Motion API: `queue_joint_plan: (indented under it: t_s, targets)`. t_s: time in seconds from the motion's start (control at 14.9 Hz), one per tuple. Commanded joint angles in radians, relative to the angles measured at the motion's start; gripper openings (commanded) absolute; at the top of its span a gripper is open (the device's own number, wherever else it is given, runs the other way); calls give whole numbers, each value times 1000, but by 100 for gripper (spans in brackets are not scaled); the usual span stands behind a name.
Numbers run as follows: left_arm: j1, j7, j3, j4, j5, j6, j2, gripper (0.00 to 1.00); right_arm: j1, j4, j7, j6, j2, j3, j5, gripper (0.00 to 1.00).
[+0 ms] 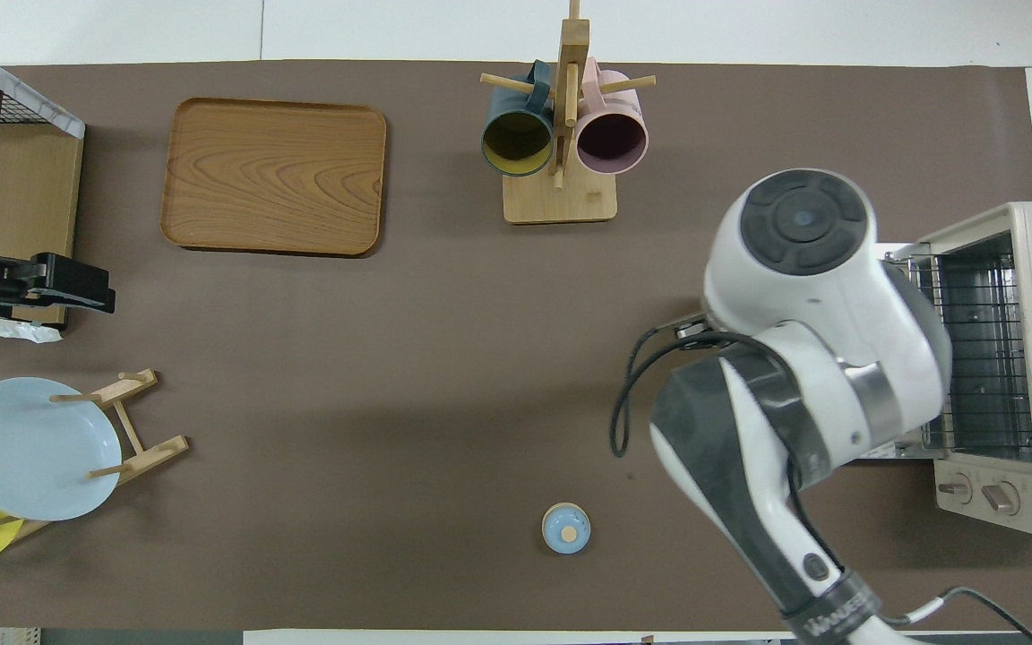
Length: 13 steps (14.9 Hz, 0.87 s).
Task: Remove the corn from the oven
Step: 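Pull the plate with corn out and carry it toward the table center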
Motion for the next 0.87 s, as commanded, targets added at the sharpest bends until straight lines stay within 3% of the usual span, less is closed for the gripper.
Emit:
queue_joint_plan:
  t_s: [0.0,0.13,0.34,0.54,0.81]
  targets:
    - [2,-3,1,-38,16,21,-29,100,84,105,93,-3,88,1,71,0]
    - [9,4,3,-38,16,24,-29,100,172,189,183,11,180,4,100,0]
    - [12,7,4,-40,16,26,-29,100,298,354,396,61,382,7,108,0]
    - [26,7,6,-46,16,29,-31,100,336,242,452,285,395,14,112,0]
    - [29,6,6,-81,16,61,-44,100,336,160,490,354,375,14,119,0]
